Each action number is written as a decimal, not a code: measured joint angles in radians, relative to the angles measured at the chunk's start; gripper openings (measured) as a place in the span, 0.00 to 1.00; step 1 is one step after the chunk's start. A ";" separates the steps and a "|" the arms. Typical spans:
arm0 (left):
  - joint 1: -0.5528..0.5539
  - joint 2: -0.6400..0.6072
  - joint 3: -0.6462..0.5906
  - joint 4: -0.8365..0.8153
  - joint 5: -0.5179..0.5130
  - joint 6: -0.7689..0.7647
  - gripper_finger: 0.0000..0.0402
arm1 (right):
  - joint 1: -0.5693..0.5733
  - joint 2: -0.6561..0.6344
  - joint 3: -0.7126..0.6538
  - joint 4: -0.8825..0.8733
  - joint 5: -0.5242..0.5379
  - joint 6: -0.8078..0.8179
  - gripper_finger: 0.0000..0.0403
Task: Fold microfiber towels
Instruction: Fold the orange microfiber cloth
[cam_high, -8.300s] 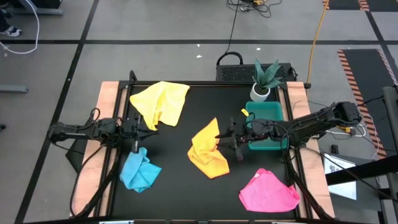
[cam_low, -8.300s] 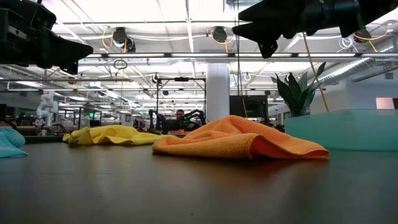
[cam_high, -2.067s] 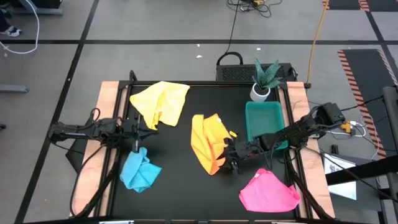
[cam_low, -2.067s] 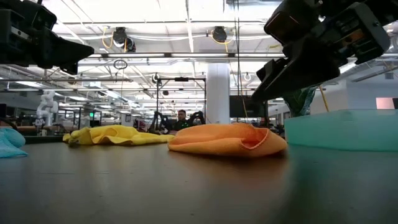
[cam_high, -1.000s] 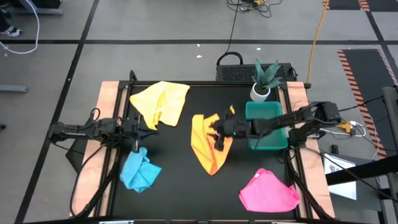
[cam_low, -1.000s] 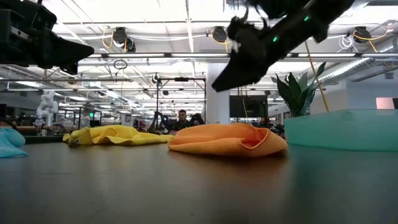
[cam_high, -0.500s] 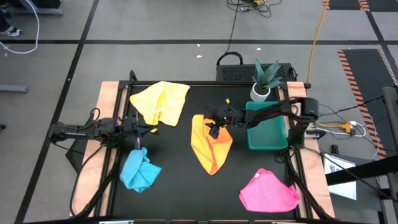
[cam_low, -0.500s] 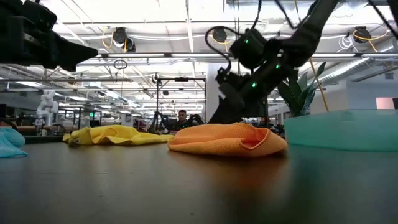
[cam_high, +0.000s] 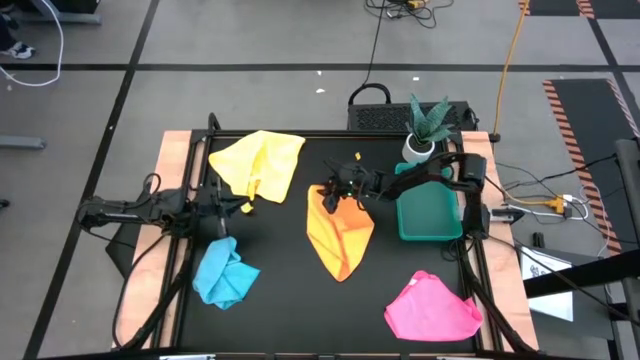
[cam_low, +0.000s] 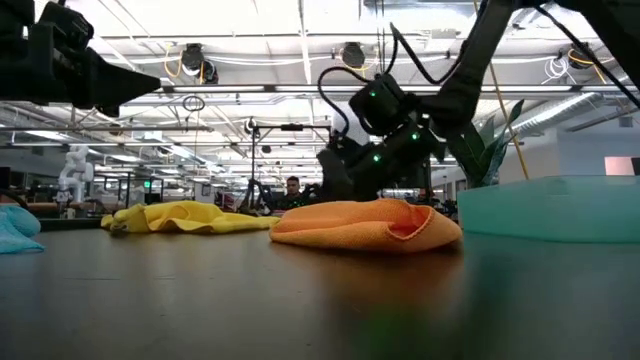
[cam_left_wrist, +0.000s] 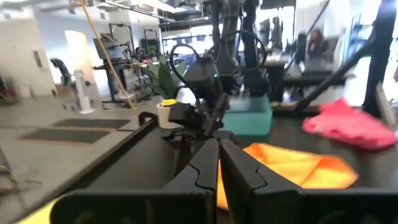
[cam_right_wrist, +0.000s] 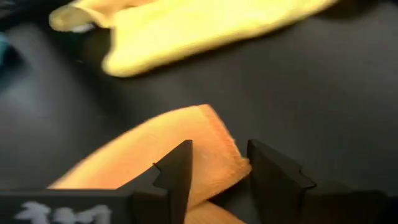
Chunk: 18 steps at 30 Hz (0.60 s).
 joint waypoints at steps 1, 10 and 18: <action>0.000 0.000 0.000 0.005 0.002 -0.034 0.05 | 0.002 -0.004 0.004 0.004 -0.008 -0.003 0.28; 0.000 0.000 0.000 0.140 0.031 -0.479 0.05 | 0.041 -0.191 0.004 -0.042 -0.142 -0.045 0.03; -0.023 0.111 0.000 0.143 0.030 -0.470 0.05 | 0.103 -0.386 0.004 -0.303 -0.216 -0.214 0.02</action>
